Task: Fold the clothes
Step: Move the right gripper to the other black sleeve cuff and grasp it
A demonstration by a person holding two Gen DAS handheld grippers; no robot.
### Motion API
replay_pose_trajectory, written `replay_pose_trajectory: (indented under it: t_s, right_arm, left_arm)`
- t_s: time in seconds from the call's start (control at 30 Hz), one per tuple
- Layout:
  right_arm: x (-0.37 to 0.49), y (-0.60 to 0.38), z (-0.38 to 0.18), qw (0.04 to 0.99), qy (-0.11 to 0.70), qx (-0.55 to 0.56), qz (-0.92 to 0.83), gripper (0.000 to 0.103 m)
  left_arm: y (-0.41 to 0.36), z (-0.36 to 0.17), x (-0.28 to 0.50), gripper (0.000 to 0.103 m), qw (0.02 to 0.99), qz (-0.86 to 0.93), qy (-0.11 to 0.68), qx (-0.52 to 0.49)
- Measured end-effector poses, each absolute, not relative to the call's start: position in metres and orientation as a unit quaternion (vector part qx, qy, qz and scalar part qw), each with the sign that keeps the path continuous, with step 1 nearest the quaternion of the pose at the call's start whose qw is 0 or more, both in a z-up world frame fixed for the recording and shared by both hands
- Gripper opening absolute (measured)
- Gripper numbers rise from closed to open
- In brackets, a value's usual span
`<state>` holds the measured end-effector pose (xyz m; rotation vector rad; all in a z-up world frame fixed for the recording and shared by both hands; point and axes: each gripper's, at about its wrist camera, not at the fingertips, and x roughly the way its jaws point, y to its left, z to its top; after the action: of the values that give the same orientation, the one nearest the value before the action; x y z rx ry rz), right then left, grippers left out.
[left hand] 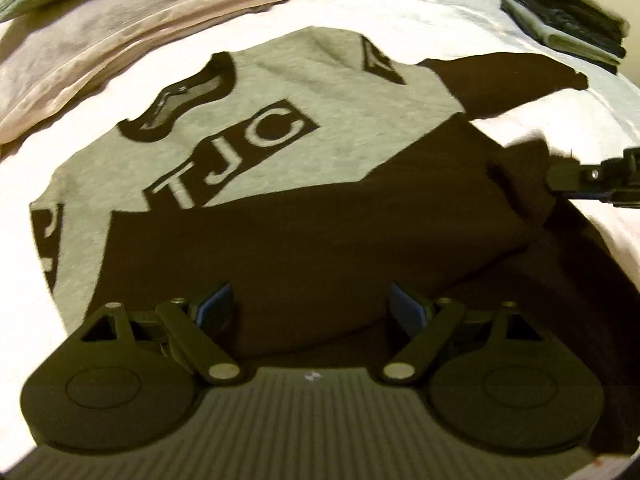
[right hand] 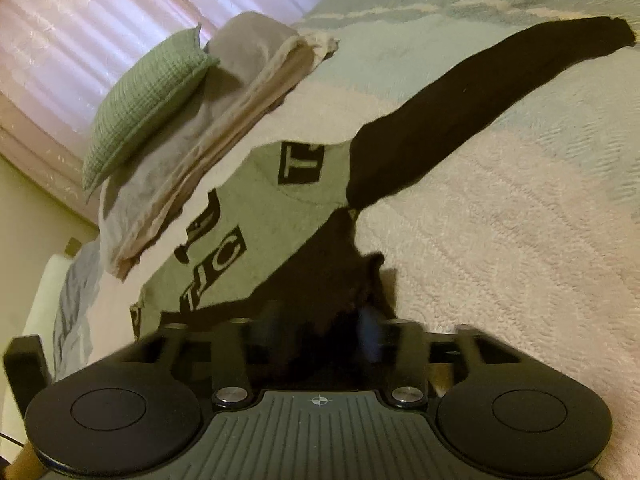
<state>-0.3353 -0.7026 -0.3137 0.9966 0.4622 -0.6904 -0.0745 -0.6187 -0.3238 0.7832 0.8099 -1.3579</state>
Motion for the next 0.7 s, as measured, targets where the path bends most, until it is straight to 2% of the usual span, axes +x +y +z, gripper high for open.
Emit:
replay_pose_trajectory:
  t_s: [0.23, 0.27, 0.3, 0.33, 0.57, 0.63, 0.7]
  right_arm:
    - [-0.33, -0.716, -0.324, 0.768, 0.198, 0.509, -0.336, 0.046]
    - [-0.328, -0.717, -0.324, 0.763, 0.199, 0.511, -0.342, 0.041]
    - [-0.325, -0.717, -0.321, 0.762, 0.202, 0.505, -0.353, 0.016]
    - [-0.32, -0.718, -0.315, 0.765, 0.21, 0.491, -0.359, 0.005]
    - [-0.233, -0.708, -0.247, 0.834, 0.253, 0.393, -0.293, 0.003]
    - [-0.204, -0.71, -0.22, 0.866, 0.225, 0.392, -0.214, 0.003]
    - [-0.201, -0.711, -0.185, 0.906, 0.16, 0.36, -0.156, 0.003]
  left_arm:
    - [-0.622, -0.319, -0.068, 0.082, 0.629, -0.606, 0.349, 0.339]
    - [-0.622, -0.318, -0.066, 0.082, 0.63, -0.606, 0.347, 0.34]
    - [-0.622, -0.318, -0.063, 0.082, 0.631, -0.606, 0.345, 0.34]
    - [-0.621, -0.316, -0.059, 0.082, 0.633, -0.605, 0.345, 0.338]
    - [-0.592, -0.292, -0.022, 0.082, 0.667, -0.58, 0.343, 0.317]
    - [-0.579, -0.282, -0.008, 0.082, 0.683, -0.565, 0.346, 0.308]
    - [-0.567, -0.269, 0.006, 0.082, 0.702, -0.549, 0.345, 0.295]
